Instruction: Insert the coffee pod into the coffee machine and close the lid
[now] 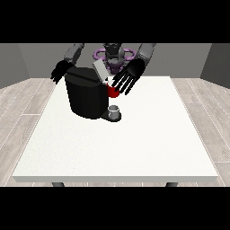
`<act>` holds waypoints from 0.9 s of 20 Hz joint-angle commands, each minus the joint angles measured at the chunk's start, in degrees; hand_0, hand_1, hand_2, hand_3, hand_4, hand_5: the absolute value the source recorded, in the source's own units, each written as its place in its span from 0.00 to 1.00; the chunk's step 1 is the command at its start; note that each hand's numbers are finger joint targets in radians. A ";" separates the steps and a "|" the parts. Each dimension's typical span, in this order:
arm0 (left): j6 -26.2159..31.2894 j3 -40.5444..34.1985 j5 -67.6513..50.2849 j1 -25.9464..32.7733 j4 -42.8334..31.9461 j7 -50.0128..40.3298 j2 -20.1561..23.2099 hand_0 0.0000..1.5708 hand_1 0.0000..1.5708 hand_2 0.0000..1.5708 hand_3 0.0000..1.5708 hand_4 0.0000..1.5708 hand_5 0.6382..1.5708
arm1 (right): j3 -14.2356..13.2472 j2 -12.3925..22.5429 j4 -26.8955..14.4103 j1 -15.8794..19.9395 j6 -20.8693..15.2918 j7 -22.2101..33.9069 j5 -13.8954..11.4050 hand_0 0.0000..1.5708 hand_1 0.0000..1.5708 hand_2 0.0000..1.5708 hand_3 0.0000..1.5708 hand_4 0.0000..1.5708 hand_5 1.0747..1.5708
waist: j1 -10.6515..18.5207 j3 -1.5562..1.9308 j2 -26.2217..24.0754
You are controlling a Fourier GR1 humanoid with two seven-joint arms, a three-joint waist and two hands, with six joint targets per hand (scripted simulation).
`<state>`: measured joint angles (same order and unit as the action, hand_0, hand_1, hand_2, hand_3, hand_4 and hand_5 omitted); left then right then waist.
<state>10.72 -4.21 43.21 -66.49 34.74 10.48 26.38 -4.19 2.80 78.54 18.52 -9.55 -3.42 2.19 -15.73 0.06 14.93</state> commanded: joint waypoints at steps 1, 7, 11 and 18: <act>2.14 0.65 0.05 0.29 0.61 -1.52 -2.11 0.00 0.00 0.00 0.00 0.00 1.00 | -0.35 -0.63 -2.32 -2.53 -0.03 -2.39 0.10 0.00 0.00 0.00 0.00 0.22 1.00 | 1.01 -0.03 -2.89; 1.20 1.61 1.41 3.90 1.14 -1.34 -3.22 0.00 0.00 0.00 0.00 0.00 1.00 | -0.76 -0.27 -2.46 -2.83 -0.99 -0.74 -0.10 0.00 0.00 0.00 0.00 0.27 1.00 | 3.11 -0.06 -5.75; 2.71 0.45 0.21 3.09 2.64 -0.70 -2.85 0.00 0.00 0.00 0.00 0.00 1.00 | -1.24 -0.34 -3.49 -2.67 -1.46 -1.41 -0.03 0.00 0.00 0.00 0.00 0.25 1.00 | 4.51 -0.05 -6.64; 1.41 -7.29 -10.62 11.32 4.55 -1.00 -11.80 0.00 0.00 0.00 0.00 0.00 1.00 | -5.04 0.62 -7.25 -9.74 -0.67 -4.11 2.37 0.00 0.00 0.00 0.00 0.28 1.00 | 11.18 -0.06 -15.30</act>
<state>12.56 -7.77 37.71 -58.78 38.28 9.20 18.45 -7.44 3.13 73.17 11.77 -10.02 -6.04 3.78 -7.99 0.00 3.47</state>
